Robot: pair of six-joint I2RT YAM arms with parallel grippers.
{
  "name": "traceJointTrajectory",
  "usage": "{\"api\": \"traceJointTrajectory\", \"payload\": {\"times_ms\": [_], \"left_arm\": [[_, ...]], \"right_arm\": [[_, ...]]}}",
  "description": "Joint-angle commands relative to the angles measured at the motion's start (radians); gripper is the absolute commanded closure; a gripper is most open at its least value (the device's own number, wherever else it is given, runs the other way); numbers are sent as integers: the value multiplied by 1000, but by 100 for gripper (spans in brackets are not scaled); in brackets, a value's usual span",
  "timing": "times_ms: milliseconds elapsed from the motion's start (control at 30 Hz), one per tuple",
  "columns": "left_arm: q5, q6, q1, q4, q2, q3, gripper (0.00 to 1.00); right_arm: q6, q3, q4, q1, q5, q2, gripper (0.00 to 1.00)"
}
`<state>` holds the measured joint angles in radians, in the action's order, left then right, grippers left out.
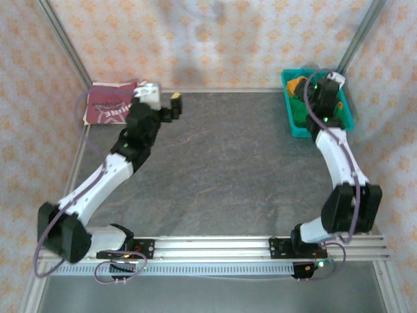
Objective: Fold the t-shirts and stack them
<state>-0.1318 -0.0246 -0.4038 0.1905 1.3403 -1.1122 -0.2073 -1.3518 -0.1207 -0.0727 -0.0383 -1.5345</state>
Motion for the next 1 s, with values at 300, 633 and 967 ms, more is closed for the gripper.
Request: {"api": "traceJointTrajectory", "payload": {"times_ms": [300, 633, 967], "left_arm": [[258, 12, -213, -197, 462, -379, 0], [197, 6, -213, -123, 375, -255, 0], [158, -26, -207, -130, 127, -131, 0]], "right_arm": [[-44, -603, -557, -136, 120, -606, 9], [-29, -886, -608, -134, 282, -823, 94], [-29, -742, -652, -71, 103, -332, 100]]}}
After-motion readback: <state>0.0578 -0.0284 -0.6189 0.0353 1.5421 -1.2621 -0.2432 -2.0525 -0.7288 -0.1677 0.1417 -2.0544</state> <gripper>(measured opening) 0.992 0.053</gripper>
